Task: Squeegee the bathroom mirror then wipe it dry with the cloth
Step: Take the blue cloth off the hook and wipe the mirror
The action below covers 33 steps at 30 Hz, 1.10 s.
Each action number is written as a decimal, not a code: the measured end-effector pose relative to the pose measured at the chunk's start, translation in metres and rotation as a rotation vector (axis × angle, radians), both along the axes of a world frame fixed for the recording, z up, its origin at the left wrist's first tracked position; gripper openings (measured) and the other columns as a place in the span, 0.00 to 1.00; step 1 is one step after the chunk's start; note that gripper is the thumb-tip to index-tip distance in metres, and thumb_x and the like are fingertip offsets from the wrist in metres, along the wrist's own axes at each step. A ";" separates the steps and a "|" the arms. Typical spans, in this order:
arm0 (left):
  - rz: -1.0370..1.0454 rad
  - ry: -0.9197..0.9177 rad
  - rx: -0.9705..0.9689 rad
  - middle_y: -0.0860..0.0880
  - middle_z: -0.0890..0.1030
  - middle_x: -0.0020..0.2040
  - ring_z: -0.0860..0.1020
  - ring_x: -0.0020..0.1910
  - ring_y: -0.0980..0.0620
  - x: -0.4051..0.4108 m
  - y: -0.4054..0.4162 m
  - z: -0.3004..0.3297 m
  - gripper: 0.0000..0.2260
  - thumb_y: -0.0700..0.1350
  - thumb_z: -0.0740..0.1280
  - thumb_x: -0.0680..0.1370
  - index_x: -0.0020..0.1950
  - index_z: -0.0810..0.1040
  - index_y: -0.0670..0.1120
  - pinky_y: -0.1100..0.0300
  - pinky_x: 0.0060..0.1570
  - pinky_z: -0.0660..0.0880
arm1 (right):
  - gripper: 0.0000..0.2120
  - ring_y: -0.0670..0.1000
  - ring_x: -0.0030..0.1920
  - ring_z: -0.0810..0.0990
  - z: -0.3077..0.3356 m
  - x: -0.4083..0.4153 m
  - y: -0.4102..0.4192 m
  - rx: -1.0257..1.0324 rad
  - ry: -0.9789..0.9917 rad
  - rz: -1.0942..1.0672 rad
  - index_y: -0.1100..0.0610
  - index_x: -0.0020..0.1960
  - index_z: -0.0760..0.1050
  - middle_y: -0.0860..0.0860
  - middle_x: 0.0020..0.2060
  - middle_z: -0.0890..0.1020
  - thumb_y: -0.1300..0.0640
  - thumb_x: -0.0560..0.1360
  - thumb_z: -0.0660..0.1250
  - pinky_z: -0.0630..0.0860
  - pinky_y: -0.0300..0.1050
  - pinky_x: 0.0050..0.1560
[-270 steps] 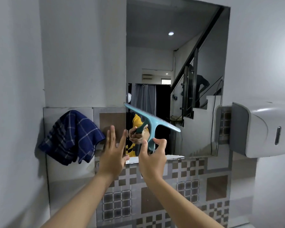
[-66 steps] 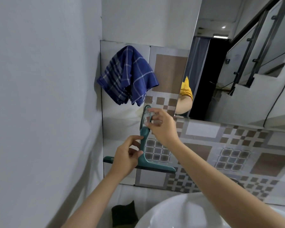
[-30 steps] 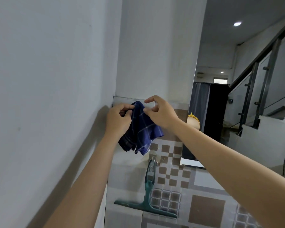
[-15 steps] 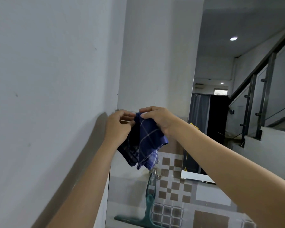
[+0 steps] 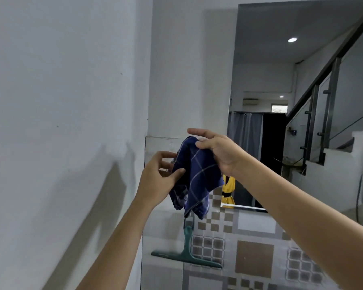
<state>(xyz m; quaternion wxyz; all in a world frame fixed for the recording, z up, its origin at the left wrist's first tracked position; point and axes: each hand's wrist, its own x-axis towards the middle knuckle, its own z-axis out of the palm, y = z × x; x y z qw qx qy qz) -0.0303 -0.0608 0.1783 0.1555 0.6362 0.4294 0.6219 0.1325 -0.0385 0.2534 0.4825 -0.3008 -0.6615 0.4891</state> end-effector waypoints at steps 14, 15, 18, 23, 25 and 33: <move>-0.189 0.349 0.173 0.43 0.82 0.39 0.76 0.33 0.54 0.082 -0.072 0.055 0.11 0.34 0.66 0.76 0.40 0.78 0.49 0.65 0.38 0.72 | 0.18 0.57 0.45 0.85 -0.021 0.140 -0.080 0.429 -0.320 -0.226 0.45 0.53 0.79 0.59 0.45 0.83 0.64 0.70 0.74 0.83 0.56 0.46; -0.207 0.370 0.175 0.44 0.83 0.40 0.76 0.34 0.53 0.092 -0.076 0.061 0.12 0.34 0.66 0.76 0.39 0.79 0.50 0.65 0.38 0.72 | 0.18 0.57 0.45 0.84 -0.024 0.151 -0.085 0.489 -0.318 -0.269 0.43 0.53 0.79 0.58 0.45 0.83 0.62 0.69 0.75 0.82 0.59 0.47; -0.254 0.375 0.203 0.51 0.84 0.40 0.79 0.38 0.55 0.122 -0.087 0.078 0.13 0.33 0.65 0.76 0.39 0.79 0.50 0.67 0.42 0.75 | 0.21 0.46 0.50 0.79 -0.031 0.181 -0.097 0.614 -0.259 -0.358 0.35 0.54 0.77 0.49 0.51 0.78 0.56 0.68 0.76 0.80 0.56 0.53; -0.337 0.339 0.181 0.59 0.83 0.34 0.81 0.40 0.63 0.169 -0.102 0.099 0.12 0.28 0.61 0.76 0.39 0.78 0.42 0.71 0.42 0.75 | 0.27 0.56 0.67 0.72 -0.039 0.218 -0.116 0.621 -0.052 -0.155 0.43 0.65 0.74 0.58 0.65 0.71 0.48 0.68 0.76 0.74 0.58 0.64; -0.350 0.320 0.156 0.58 0.83 0.33 0.81 0.39 0.62 0.184 -0.106 0.104 0.13 0.28 0.60 0.77 0.39 0.77 0.41 0.70 0.40 0.75 | 0.27 0.54 0.66 0.74 -0.043 0.232 -0.122 0.658 -0.029 -0.125 0.51 0.68 0.71 0.60 0.65 0.71 0.52 0.71 0.73 0.73 0.56 0.65; -0.290 0.243 0.088 0.43 0.83 0.35 0.80 0.40 0.53 0.230 -0.099 0.104 0.14 0.30 0.61 0.77 0.37 0.79 0.46 0.55 0.46 0.78 | 0.16 0.55 0.59 0.80 -0.046 0.274 -0.140 0.630 0.024 -0.059 0.56 0.62 0.78 0.58 0.58 0.80 0.63 0.74 0.69 0.81 0.51 0.53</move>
